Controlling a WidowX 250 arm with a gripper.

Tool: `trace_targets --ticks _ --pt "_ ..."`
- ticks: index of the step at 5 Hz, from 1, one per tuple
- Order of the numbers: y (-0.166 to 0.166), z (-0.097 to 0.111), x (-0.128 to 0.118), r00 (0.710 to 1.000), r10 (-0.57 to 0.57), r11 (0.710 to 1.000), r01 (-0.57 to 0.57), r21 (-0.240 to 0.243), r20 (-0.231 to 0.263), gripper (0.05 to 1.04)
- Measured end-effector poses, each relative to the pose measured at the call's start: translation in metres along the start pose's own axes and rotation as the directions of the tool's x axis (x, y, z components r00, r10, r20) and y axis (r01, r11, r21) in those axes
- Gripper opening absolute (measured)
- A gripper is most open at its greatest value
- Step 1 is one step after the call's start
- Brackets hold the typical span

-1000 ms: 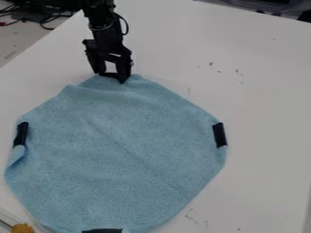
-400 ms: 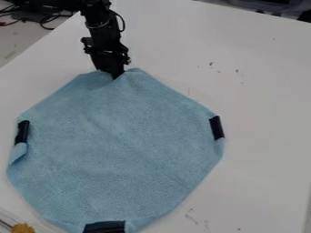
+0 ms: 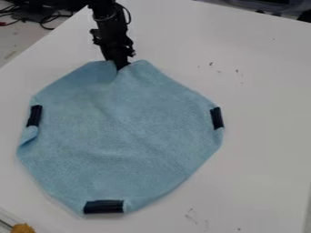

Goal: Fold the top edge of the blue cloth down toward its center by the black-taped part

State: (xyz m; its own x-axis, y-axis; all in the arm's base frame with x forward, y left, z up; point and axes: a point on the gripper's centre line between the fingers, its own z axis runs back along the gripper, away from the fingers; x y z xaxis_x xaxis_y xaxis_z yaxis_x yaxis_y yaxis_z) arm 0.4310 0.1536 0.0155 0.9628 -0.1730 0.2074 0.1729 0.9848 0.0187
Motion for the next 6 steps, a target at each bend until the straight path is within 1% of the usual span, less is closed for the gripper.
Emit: trace_targets --ticks 1,2,3,4,5,6 --pt "0.002 0.008 -0.001 0.999 -0.02 0.999 0.019 0.043 0.03 0.14" --pt "-0.006 0.038 -0.01 0.997 -0.015 0.997 0.009 0.078 0.081 0.104" --pt "-0.018 0.05 -0.025 0.994 -0.009 0.997 0.0 0.081 0.11 0.103" --pt "-0.035 0.068 -0.041 0.987 -0.006 0.997 -0.006 0.074 0.162 0.102" --pt "-0.05 0.076 -0.065 0.982 0.036 0.999 -0.043 0.034 0.185 0.102" --pt "-0.064 0.086 -0.096 0.978 0.084 0.996 -0.089 0.018 0.191 0.102"
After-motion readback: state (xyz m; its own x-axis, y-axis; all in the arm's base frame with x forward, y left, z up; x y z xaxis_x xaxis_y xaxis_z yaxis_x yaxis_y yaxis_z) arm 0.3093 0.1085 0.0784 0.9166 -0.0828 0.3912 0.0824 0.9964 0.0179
